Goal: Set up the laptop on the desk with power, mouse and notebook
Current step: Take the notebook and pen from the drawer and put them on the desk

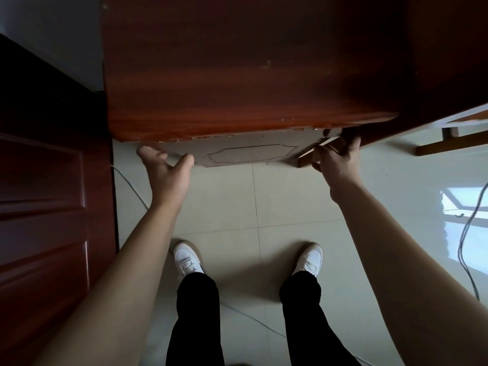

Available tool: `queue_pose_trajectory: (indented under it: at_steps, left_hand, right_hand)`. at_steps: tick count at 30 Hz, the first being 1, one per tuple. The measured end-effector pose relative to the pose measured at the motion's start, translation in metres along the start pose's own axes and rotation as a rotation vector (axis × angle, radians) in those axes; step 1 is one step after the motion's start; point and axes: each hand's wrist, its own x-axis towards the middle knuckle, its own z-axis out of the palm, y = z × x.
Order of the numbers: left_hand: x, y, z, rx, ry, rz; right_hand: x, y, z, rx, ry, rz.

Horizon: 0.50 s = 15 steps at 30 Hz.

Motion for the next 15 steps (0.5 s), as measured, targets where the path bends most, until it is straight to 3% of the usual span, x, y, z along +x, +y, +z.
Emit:
queue_pose_trajectory:
  at_steps: [5,10,15]
  left_hand:
    - [-0.026,-0.016,-0.010,0.111,0.056,-0.010]
    - [-0.070,-0.029,-0.015,0.052,0.071,-0.049]
    - [-0.077,-0.043,-0.026,0.066,0.031,-0.185]
  right_hand:
    - [-0.040,0.017,-0.021,-0.119,-0.021,0.014]
    - [-0.080,0.050,-0.034,-0.171,0.029,-0.028]
    - [-0.093,0.073,-0.037,-0.229,-0.035,0.133]
